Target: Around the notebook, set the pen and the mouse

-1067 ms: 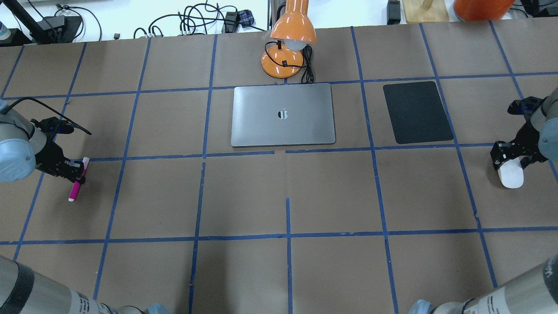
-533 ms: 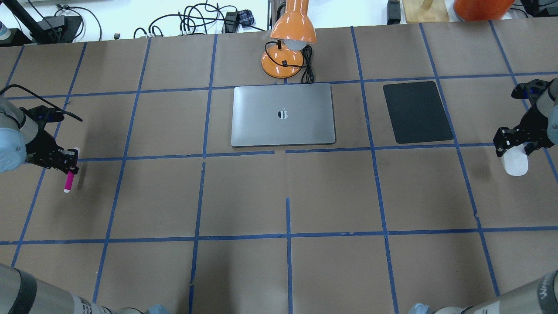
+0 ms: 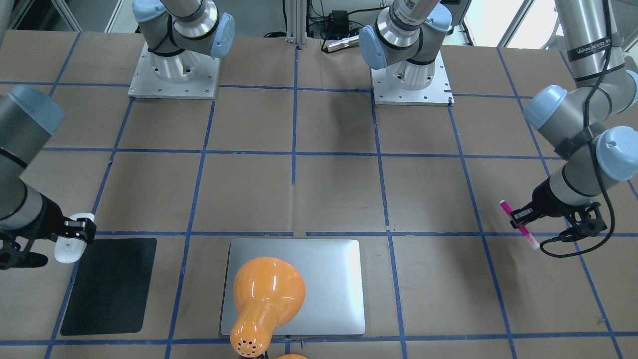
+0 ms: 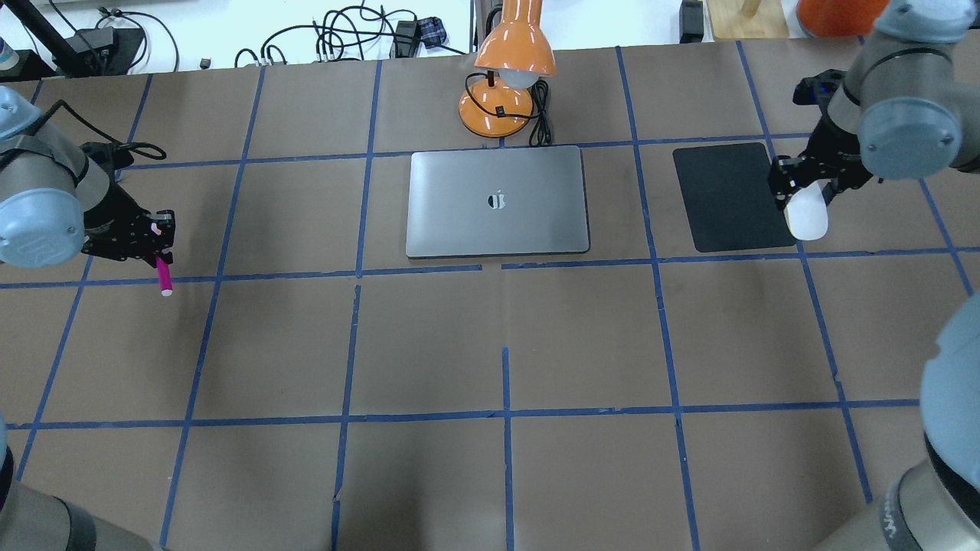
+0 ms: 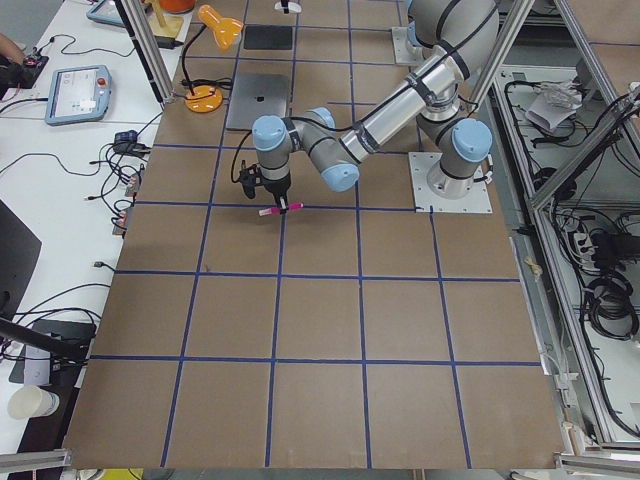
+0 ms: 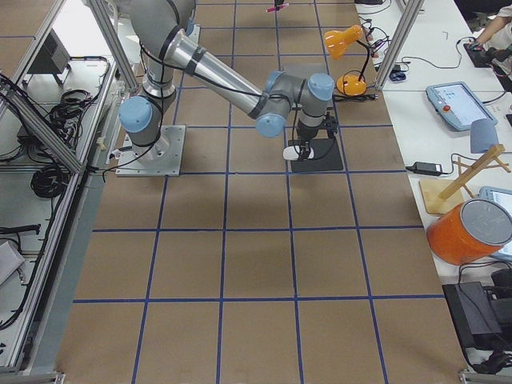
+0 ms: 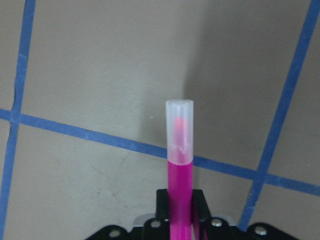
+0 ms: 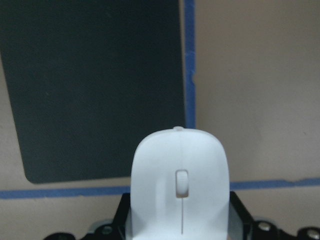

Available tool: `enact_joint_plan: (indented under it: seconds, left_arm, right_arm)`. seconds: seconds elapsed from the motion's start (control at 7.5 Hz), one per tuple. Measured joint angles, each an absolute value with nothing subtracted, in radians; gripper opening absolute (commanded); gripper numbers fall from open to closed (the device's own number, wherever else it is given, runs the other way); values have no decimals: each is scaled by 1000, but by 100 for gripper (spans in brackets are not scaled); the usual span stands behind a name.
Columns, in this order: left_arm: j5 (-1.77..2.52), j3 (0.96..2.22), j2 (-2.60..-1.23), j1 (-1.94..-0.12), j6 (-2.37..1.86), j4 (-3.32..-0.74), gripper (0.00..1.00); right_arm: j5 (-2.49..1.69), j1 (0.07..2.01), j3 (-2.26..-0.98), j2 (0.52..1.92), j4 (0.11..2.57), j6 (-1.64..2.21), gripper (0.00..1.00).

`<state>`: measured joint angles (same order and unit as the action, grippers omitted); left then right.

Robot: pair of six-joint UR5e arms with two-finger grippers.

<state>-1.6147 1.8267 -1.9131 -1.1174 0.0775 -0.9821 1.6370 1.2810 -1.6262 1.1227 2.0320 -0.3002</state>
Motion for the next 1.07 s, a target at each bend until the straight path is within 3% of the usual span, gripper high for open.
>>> enact_joint_plan:
  seconds: [0.27,0.67,0.93,1.07]
  left_arm:
    - [-1612,1828,-1905,-1239,-216,-983,0]
    - [-1596,1831,-1903,-1448,-610,-980,0]
    - [-1577,1832,-1918,-1589,-887,-968,0]
    - [-1575,1832,-1931,-1651,-1009,-958,0]
  right_arm:
    - [1625,1350,-1493,1015,1993,-273,45]
    - [1622,1368,-1457,948,1982,-268,47]
    - [1623,1368,-1456,926,1985,-268,59]
    - [1623,1368,-1453,918,1986,-268,89]
